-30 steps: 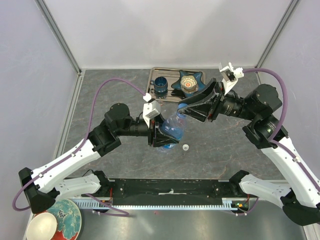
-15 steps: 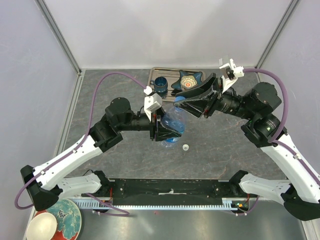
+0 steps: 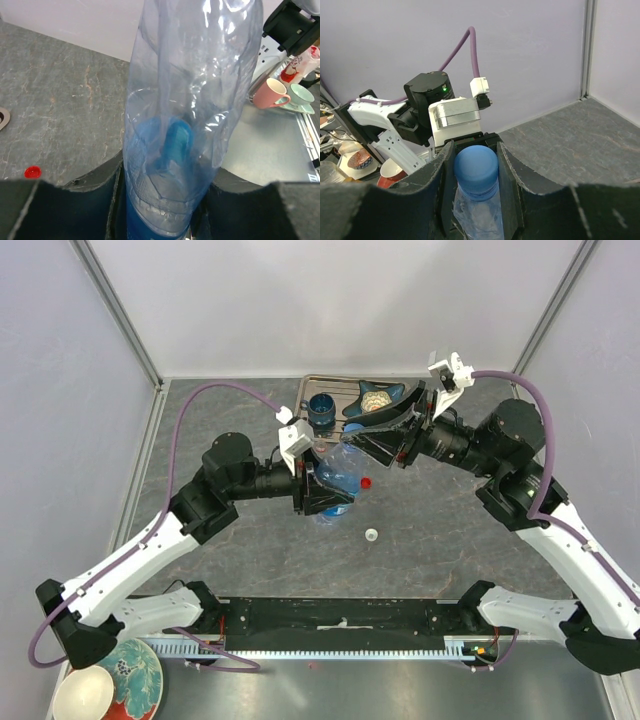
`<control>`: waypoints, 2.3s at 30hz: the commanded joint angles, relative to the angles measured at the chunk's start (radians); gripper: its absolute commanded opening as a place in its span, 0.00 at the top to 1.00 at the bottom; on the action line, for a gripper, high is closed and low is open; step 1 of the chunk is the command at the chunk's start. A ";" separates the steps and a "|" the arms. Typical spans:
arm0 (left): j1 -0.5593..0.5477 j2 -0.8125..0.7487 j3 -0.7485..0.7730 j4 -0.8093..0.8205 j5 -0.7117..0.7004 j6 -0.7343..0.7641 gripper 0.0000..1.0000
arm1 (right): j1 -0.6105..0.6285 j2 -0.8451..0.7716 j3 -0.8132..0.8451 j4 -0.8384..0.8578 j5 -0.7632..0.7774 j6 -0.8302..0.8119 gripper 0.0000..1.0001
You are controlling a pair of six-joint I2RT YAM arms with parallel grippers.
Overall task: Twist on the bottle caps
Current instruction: Screw the bottle cap onto the plastic bottle.
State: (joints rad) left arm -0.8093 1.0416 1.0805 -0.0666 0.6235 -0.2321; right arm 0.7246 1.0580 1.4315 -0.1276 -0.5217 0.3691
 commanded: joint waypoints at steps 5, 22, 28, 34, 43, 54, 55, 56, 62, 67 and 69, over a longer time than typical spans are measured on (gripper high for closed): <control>0.053 -0.029 0.058 0.106 -0.225 -0.088 0.98 | 0.102 0.008 -0.019 -0.145 -0.072 0.045 0.87; 0.067 -0.051 0.045 0.073 -0.410 -0.069 0.98 | 0.305 0.054 -0.017 -0.222 0.219 0.007 0.87; 0.068 -0.060 0.039 0.073 -0.407 -0.082 0.98 | 0.346 0.063 -0.002 -0.250 0.285 -0.021 0.86; 0.076 -0.069 0.030 0.073 -0.442 -0.095 0.98 | 0.360 0.031 0.000 -0.264 0.353 -0.027 0.85; 0.076 -0.038 0.081 0.027 -0.505 -0.093 0.98 | 0.464 0.083 -0.014 -0.273 0.517 -0.012 0.87; 0.082 -0.055 0.062 0.039 -0.510 -0.101 0.98 | 0.530 0.096 -0.045 -0.251 0.672 0.044 0.80; 0.082 -0.058 0.061 0.039 -0.508 -0.101 0.98 | 0.535 0.097 -0.045 -0.250 0.674 0.044 0.78; 0.082 -0.058 0.058 0.040 -0.508 -0.102 0.98 | 0.536 0.099 -0.043 -0.250 0.680 0.045 0.77; 0.082 -0.061 0.053 0.042 -0.476 -0.111 0.98 | 0.555 0.140 -0.011 -0.248 0.683 0.033 0.75; 0.082 -0.068 0.045 0.051 -0.421 -0.122 0.98 | 0.564 0.177 0.024 -0.268 0.701 0.005 0.74; 0.084 -0.072 0.041 0.057 -0.409 -0.128 0.98 | 0.565 0.186 0.030 -0.280 0.701 -0.004 0.73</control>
State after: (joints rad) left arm -0.7666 0.9569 1.0821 -0.2104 0.3428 -0.2295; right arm 1.1839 1.1671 1.4902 -0.1471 0.4259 0.3210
